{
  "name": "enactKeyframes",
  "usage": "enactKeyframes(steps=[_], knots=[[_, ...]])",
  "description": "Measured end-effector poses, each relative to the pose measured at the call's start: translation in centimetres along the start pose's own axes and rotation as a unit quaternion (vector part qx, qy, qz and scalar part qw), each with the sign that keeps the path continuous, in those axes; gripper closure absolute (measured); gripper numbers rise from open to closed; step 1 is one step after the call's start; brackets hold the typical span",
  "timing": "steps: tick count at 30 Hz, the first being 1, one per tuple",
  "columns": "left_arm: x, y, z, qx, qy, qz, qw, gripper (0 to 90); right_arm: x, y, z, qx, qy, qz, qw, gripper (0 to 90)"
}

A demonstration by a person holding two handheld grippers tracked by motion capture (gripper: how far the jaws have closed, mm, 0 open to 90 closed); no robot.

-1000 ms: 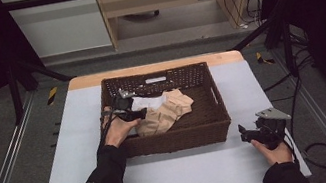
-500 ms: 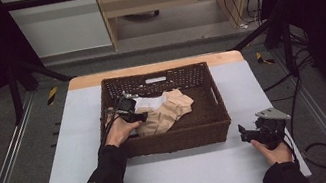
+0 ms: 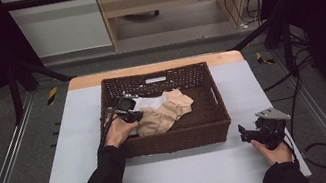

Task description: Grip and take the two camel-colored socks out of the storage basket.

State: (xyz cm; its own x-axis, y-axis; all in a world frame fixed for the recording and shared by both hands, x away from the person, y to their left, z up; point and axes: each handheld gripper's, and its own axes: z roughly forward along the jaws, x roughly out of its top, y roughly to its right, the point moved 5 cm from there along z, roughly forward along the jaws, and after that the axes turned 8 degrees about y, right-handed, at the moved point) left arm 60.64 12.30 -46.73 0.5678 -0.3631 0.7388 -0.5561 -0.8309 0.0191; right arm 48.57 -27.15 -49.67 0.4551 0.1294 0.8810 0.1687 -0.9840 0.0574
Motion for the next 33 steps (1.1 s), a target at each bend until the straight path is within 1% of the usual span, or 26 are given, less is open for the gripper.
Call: enactKeyframes(steps=[2,3,4,5,6,7,8,9,10,11,13,14,15,16,17,18,19,21,23,24,25,26,30,31,32,33], knots=[[0.2,0.0,-0.2,0.001,0.01,0.0,0.9999,87.4,0.0,0.0,0.0,-0.001,0.0,-0.001,1.0,4.4],[0.4,-0.1,-0.5,0.003,0.023,0.0,0.9997,87.7,0.0,0.1,0.0,-0.001,0.0,-0.001,1.0,4.3],[0.5,-0.1,-0.6,0.003,0.031,-0.002,0.9995,87.8,0.0,0.1,-0.1,-0.001,0.0,-0.001,1.0,4.4],[0.5,-0.1,-0.6,0.003,0.031,-0.002,0.9995,87.9,0.0,0.1,-0.1,-0.002,0.002,-0.002,1.0,4.4],[0.8,-0.2,-1.1,0.003,0.056,-0.003,0.9984,87.9,0.0,0.1,-0.1,-0.003,0.003,-0.001,1.0,4.3],[1.0,-0.1,-1.2,0.003,0.065,-0.005,0.9979,88.0,0.0,0.2,-0.1,-0.003,0.003,-0.001,1.0,4.3],[1.0,-0.1,-1.2,0.003,0.065,-0.005,0.9979,88.0,0.1,0.2,-0.1,-0.003,0.003,-0.001,1.0,4.3],[1.1,-0.1,-1.5,0.005,0.075,0.001,0.9972,88.0,0.1,0.2,-0.1,-0.003,0.003,-0.001,1.0,4.3],[1.3,0.0,-1.8,0.003,0.093,0.006,0.9957,88.1,0.0,0.2,-0.1,-0.003,0.002,-0.002,1.0,4.3],[1.5,0.0,-2.0,0.002,0.105,0.006,0.9944,88.1,0.0,0.2,-0.1,-0.003,0.001,-0.002,1.0,4.4],[1.7,0.0,-2.3,-0.001,0.12,0.003,0.9928,88.0,0.0,0.2,-0.1,-0.003,0.001,-0.001,1.0,4.3],[1.8,-0.1,-2.4,-0.002,0.13,-0.001,0.9915,88.0,0.1,0.2,-0.2,-0.003,0.002,0.0,1.0,4.4],[1.9,-0.1,-2.5,-0.007,0.137,-0.005,0.9906,88.1,0.1,0.2,-0.2,-0.004,0.003,0.001,1.0,4.3],[2.0,-0.2,-2.6,-0.009,0.14,-0.004,0.9901,88.0,0.1,0.2,-0.2,-0.004,0.004,0.002,1.0,4.3],[2.2,-0.1,-2.8,-0.01,0.151,-0.007,0.9884,88.0,0.1,0.3,-0.2,-0.004,0.006,0.0,1.0,4.3],[2.4,-0.1,-2.9,-0.018,0.162,-0.016,0.9865,88.1,0.1,0.3,-0.2,-0.005,0.007,0.001,1.0,4.3],[2.6,-0.1,-3.1,-0.022,0.173,-0.021,0.9844,88.0,0.2,0.3,-0.2,-0.004,0.008,0.003,1.0,4.3],[2.9,-0.1,-3.5,-0.026,0.191,-0.028,0.9808,88.1,0.2,0.3,-0.2,-0.004,0.007,0.003,1.0,4.3],[3.3,0.0,-4.1,-0.026,0.207,-0.028,0.9775,88.1,0.2,0.3,-0.3,-0.005,0.007,0.004,1.0,4.3],[3.5,0.0,-4.4,-0.027,0.217,-0.031,0.9752,88.1,0.2,0.3,-0.3,-0.005,0.008,0.004,0.9999,4.3],[3.5,0.0,-4.4,-0.027,0.217,-0.031,0.9752,88.1,0.2,0.3,-0.3,-0.006,0.009,0.004,0.9999,4.3],[3.9,0.3,-5.2,-0.022,0.234,-0.025,0.9716,88.1,0.2,0.3,-0.3,-0.006,0.009,0.004,0.9999,4.3],[5.2,1.5,-7.3,-0.025,0.272,-0.013,0.962,88.1,0.2,0.4,-0.3,-0.007,0.009,0.003,0.9999,4.3],[5.5,1.7,-7.8,-0.026,0.282,-0.012,0.9589,88.1,0.2,0.4,-0.3,-0.007,0.01,0.003,0.9999,4.3],[5.7,2.0,-8.4,-0.03,0.289,-0.012,0.9567,88.2,0.3,0.4,-0.3,-0.008,0.01,0.003,0.9999,4.3],[5.9,2.2,-8.9,-0.03,0.294,-0.008,0.9553,88.1,0.3,0.4,-0.4,-0.008,0.01,0.004,0.9999,4.3]])
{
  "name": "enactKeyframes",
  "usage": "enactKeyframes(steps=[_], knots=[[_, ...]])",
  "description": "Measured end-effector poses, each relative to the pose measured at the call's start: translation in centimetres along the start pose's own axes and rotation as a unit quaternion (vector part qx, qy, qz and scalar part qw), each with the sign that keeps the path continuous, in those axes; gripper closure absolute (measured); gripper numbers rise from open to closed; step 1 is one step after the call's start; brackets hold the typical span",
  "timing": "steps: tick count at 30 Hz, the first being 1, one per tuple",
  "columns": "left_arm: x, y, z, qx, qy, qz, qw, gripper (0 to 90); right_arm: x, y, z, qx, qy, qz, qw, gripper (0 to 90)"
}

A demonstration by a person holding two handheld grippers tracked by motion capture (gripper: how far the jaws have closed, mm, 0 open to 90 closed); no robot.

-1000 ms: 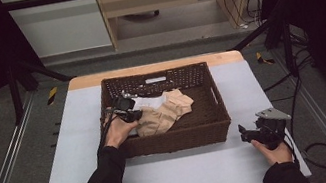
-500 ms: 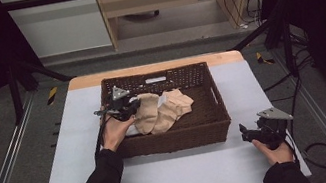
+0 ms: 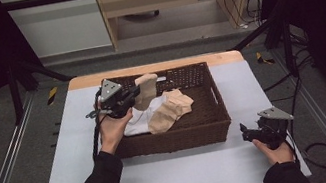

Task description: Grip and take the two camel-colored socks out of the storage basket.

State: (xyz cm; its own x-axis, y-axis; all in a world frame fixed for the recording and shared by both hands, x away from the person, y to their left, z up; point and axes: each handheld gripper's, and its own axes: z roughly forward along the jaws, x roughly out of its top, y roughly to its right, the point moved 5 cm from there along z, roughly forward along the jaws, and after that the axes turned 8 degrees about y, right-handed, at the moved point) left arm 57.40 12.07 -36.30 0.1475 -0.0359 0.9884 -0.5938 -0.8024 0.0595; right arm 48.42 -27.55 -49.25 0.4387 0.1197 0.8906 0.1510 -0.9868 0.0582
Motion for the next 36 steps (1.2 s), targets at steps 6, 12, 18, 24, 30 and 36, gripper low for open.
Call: enactKeyframes(steps=[6,12,18,24,30,36], knots=[[1.7,0.7,-1.9,-0.001,0.019,0.003,0.9998,88.1,0.0,0.1,0.0,-0.003,0.002,-0.003,1.0,4.3],[3.0,1.7,-3.7,-0.015,0.034,0.005,0.9993,88.1,0.1,0.1,-0.1,-0.004,0.004,0.0,1.0,4.3],[4.6,3.4,-5.9,-0.038,0.054,0.006,0.9978,88.1,0.2,0.2,-0.2,-0.006,0.008,-0.001,1.0,4.3],[5.1,4.9,-8.1,-0.054,0.058,0.018,0.9967,88.1,0.2,0.2,-0.3,-0.005,0.009,0.001,0.9999,4.3],[4.3,5.8,-10.3,-0.067,0.058,0.023,0.9958,88.1,0.2,0.2,-0.3,-0.007,0.009,0.0,0.9999,4.3],[2.6,6.8,-12.2,-0.078,0.044,0.031,0.9955,88.1,0.2,0.3,-0.4,-0.007,0.01,0.0,0.9999,4.3]])
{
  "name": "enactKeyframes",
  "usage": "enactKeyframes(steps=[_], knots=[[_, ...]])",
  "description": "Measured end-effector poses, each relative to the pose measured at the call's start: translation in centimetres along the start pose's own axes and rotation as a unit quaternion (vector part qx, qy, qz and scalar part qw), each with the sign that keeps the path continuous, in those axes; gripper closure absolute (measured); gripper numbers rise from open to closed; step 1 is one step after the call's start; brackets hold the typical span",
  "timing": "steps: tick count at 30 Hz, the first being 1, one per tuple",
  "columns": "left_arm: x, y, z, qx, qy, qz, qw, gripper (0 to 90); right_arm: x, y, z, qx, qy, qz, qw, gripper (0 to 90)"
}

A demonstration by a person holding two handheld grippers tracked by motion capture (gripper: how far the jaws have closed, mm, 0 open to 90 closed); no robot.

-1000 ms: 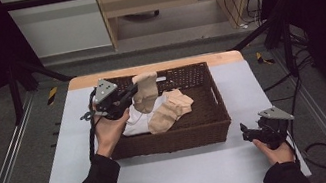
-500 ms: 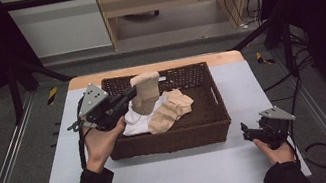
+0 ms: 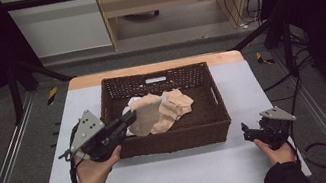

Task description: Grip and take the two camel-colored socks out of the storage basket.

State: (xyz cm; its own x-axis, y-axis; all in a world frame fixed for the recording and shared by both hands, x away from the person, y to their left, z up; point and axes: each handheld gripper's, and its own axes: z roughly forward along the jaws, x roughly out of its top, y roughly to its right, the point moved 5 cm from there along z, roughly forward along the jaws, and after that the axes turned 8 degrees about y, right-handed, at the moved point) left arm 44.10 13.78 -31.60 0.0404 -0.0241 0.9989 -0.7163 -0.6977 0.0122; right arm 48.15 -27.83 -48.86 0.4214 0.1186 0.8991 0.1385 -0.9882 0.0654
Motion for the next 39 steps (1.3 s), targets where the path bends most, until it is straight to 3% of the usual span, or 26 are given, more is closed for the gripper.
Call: enactKeyframes(steps=[6,14,16,20,22,23,29,32,34,35,37,39], knots=[[-1.0,1.4,-1.6,-0.013,-0.009,0.008,0.9999,88.1,0.0,0.0,0.0,0.0,-0.001,0.0,1.0,4.3],[-4.7,2.2,-2.2,-0.023,-0.058,0.001,0.9981,88.1,0.0,-0.1,-0.1,0.001,-0.001,0.0,1.0,4.3],[-6.3,2.3,-2.2,-0.024,-0.083,0.0,0.9963,88.1,0.0,-0.1,-0.1,0.001,-0.001,-0.002,1.0,4.3],[-7.7,2.6,-2.2,-0.029,-0.097,-0.005,0.9948,88.1,-0.1,-0.1,-0.1,0.001,-0.002,-0.002,1.0,4.3],[-8.8,2.8,-2.1,-0.032,-0.11,-0.011,0.9933,88.1,-0.1,-0.1,-0.1,0.001,-0.002,-0.003,1.0,4.3],[-10.0,2.9,-1.9,-0.035,-0.127,-0.015,0.9912,88.1,-0.1,-0.1,-0.1,0.001,-0.002,-0.004,1.0,4.3],[-13.5,2.9,-1.7,-0.038,-0.176,-0.026,0.9834,88.1,-0.1,-0.1,0.0,0.0,-0.004,-0.004,1.0,4.3],[-15.1,2.6,-1.5,-0.04,-0.195,-0.044,0.9791,88.0,-0.2,-0.1,0.0,0.001,-0.006,-0.005,1.0,4.3],[-16.1,2.5,-1.3,-0.035,-0.211,-0.041,0.9759,87.9,-0.2,-0.2,0.0,0.002,-0.006,-0.007,1.0,4.4],[-16.1,2.5,-1.3,-0.035,-0.211,-0.041,0.9759,87.9,-0.2,-0.2,0.1,0.003,-0.007,-0.006,1.0,4.4],[-17.1,2.4,-1.1,-0.032,-0.228,-0.038,0.9725,87.5,-0.2,-0.2,0.1,0.003,-0.007,-0.005,1.0,4.3],[-17.5,2.3,-1.1,-0.029,-0.234,-0.033,0.9713,86.1,-0.2,-0.2,0.0,0.003,-0.007,-0.006,0.9999,4.3]])
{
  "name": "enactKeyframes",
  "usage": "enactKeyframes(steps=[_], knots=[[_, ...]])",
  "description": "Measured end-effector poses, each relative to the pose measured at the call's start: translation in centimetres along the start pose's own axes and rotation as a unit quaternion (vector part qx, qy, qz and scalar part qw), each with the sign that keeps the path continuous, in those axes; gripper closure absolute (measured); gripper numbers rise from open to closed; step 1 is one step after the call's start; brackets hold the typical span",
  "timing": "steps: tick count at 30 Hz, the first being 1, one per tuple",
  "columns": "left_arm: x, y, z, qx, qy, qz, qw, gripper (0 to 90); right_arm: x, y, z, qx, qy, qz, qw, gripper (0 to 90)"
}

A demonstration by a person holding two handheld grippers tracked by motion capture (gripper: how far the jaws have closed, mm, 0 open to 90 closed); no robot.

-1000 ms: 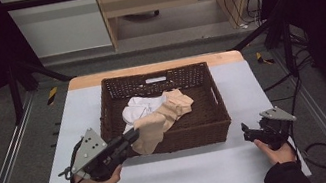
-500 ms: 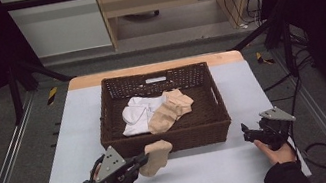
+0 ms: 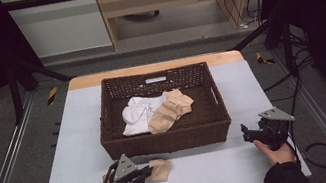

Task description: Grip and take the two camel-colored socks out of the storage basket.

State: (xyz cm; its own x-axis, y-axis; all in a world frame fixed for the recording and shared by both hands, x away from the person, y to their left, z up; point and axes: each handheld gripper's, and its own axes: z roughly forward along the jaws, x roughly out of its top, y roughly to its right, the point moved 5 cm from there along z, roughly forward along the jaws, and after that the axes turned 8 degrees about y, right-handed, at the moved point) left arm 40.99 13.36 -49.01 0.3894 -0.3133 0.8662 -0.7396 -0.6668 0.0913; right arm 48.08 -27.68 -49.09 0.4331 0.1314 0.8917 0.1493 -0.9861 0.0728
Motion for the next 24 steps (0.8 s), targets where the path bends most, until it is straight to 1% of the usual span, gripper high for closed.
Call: enactKeyframes(steps=[1,4,6,10,12,15,18,19,20,21,22,24], knots=[[-0.1,0.1,0.0,0.0,-0.003,0.003,1.0,83.6,0.0,0.0,0.0,0.0,0.0,0.0,1.0,4.4],[-0.1,0.4,-0.1,0.004,0.001,0.015,0.9999,75.0,0.0,-0.1,0.0,0.001,0.0,0.001,1.0,4.4],[0.3,0.5,-0.4,0.007,0.009,0.02,0.9997,68.2,0.0,-0.1,0.0,0.001,0.0,0.002,1.0,4.4],[1.8,0.5,-1.6,0.016,0.039,0.023,0.9989,62.2,0.1,0.0,-0.1,0.0,0.003,0.002,1.0,4.4],[2.7,0.4,-2.2,0.021,0.056,0.022,0.998,59.9,0.1,0.1,-0.1,-0.001,0.003,0.004,1.0,4.4],[4.3,0.1,-3.1,0.027,0.083,0.025,0.9958,58.0,0.1,0.1,0.0,-0.001,0.002,0.002,1.0,4.4],[6.3,-0.1,-3.9,0.036,0.111,0.031,0.9928,56.9,0.1,0.0,0.0,-0.001,0.002,0.003,1.0,4.3],[6.3,-0.1,-3.9,0.036,0.111,0.031,0.9928,56.4,0.1,0.0,0.0,-0.001,0.002,0.003,1.0,4.3],[7.6,-0.3,-4.1,0.041,0.122,0.036,0.9911,56.1,0.1,0.1,0.0,-0.002,0.003,0.005,1.0,4.2],[7.6,-0.3,-4.1,0.041,0.122,0.036,0.9911,55.5,0.1,0.1,0.0,-0.002,0.003,0.005,1.0,4.2],[8.8,-0.4,-4.2,0.043,0.131,0.039,0.9897,55.0,0.1,0.2,-0.1,-0.003,0.006,0.003,1.0,4.2],[10.1,-0.6,-4.1,0.044,0.142,0.04,0.9881,54.3,0.2,0.2,-0.1,-0.003,0.006,0.004,1.0,4.0]])
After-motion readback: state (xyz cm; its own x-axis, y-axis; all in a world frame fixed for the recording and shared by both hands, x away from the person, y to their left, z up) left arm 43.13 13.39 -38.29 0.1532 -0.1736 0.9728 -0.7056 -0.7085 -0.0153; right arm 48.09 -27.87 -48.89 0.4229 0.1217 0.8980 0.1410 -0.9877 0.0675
